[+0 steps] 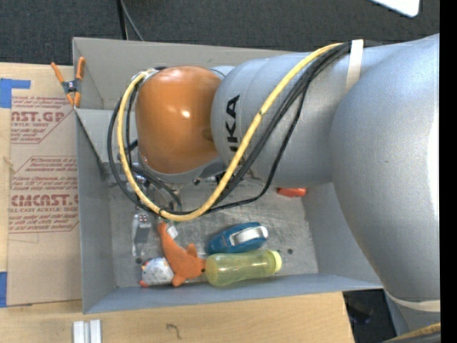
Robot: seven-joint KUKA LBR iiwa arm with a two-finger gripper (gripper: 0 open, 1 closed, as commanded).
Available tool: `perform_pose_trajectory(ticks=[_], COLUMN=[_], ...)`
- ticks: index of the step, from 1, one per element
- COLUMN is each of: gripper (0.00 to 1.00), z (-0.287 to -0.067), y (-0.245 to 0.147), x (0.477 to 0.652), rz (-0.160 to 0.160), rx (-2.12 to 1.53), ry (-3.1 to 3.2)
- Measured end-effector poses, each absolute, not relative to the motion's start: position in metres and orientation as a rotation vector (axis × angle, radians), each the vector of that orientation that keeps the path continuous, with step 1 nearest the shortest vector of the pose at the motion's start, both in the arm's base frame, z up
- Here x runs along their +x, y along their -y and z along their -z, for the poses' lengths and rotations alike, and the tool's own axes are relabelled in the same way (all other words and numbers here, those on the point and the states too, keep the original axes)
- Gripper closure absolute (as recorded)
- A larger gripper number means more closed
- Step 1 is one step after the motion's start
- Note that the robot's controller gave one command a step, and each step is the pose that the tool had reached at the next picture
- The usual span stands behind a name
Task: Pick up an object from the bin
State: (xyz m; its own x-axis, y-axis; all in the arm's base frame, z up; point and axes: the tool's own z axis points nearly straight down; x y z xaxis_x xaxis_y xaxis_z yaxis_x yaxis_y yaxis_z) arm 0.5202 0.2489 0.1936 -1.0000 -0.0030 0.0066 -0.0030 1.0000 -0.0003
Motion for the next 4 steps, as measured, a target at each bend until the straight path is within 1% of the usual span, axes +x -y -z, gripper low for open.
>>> perform_pose_trajectory(ticks=[1,2,3,4], gripper=[0.00,0.00,0.00,1.00], z=[-0.198,-0.182,-0.127,-0.099], y=[-0.248,-0.217,-0.171,-0.141], x=[0.522,0.513,0.503,0.521], rz=[0.002,0.004,0.003,0.003], rx=[0.001,0.147,0.194,0.500], ry=[3.142,3.141,3.140,3.100])
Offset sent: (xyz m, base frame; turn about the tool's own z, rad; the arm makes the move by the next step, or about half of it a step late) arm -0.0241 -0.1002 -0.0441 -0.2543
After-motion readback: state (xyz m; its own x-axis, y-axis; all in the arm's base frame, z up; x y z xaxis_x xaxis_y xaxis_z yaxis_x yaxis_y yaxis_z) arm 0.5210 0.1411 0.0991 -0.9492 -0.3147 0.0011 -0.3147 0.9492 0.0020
